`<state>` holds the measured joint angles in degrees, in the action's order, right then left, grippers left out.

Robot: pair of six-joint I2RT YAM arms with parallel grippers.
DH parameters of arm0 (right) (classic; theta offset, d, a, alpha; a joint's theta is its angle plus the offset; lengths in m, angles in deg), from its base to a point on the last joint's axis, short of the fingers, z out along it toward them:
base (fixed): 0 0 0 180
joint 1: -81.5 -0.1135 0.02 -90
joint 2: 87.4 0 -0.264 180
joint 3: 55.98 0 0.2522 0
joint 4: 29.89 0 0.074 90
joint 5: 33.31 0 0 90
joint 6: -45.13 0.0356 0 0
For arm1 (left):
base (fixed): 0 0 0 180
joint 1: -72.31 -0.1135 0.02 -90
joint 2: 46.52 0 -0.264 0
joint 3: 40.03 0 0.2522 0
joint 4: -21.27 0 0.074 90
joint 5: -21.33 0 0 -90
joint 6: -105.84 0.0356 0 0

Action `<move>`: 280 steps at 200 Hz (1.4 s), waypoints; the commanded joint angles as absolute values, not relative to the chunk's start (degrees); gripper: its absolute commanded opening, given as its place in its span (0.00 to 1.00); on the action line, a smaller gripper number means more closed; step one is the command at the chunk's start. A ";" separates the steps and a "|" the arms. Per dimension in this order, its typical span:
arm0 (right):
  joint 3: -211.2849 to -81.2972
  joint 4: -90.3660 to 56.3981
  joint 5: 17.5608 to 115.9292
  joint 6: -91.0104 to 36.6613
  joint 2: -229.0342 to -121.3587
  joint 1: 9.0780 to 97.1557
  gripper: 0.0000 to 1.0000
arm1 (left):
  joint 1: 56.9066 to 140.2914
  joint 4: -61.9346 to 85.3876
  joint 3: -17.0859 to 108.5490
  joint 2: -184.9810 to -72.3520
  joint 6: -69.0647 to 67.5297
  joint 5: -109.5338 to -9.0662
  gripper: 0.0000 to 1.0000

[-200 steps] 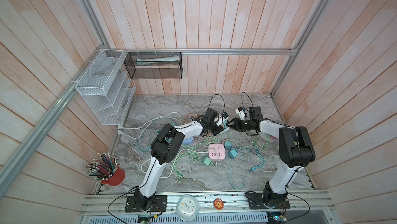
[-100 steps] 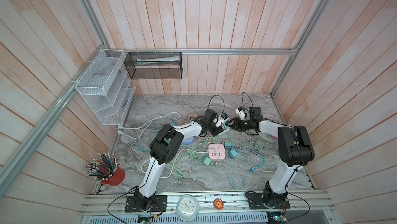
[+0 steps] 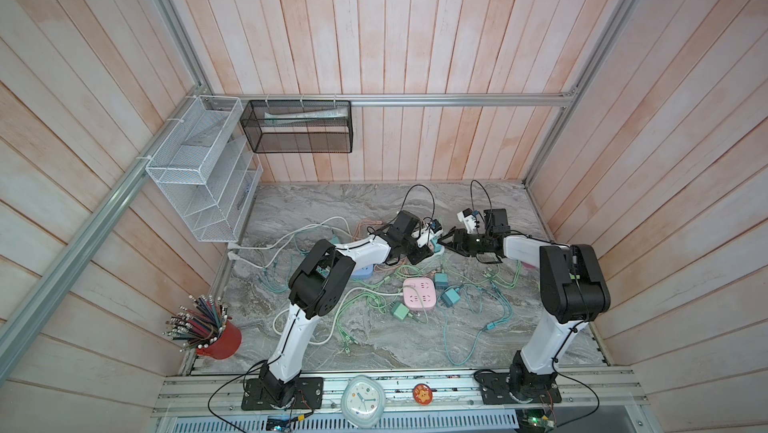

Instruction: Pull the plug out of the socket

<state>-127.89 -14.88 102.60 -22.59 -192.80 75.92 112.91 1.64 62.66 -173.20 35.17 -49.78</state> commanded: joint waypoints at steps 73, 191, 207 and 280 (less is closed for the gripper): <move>-125.96 -9.55 97.03 -25.67 -196.29 73.85 0.44 | 113.54 0.05 62.78 -170.92 37.31 -47.11 0.16; -119.60 -8.75 91.25 -27.01 -196.57 70.18 0.37 | 111.73 -6.73 73.67 -172.47 29.65 -45.71 0.08; -119.40 -8.66 90.70 -26.98 -196.47 69.94 0.37 | 111.88 -7.06 73.73 -172.55 30.25 -47.47 0.08; -120.46 -7.74 90.05 -27.20 -196.82 69.68 0.36 | 114.81 -0.19 67.77 -168.44 32.59 -60.98 0.06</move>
<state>-124.61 -22.44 99.22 -24.65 -191.53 71.72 113.56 -11.59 68.64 -173.00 32.94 -55.96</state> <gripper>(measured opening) 0.362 0.442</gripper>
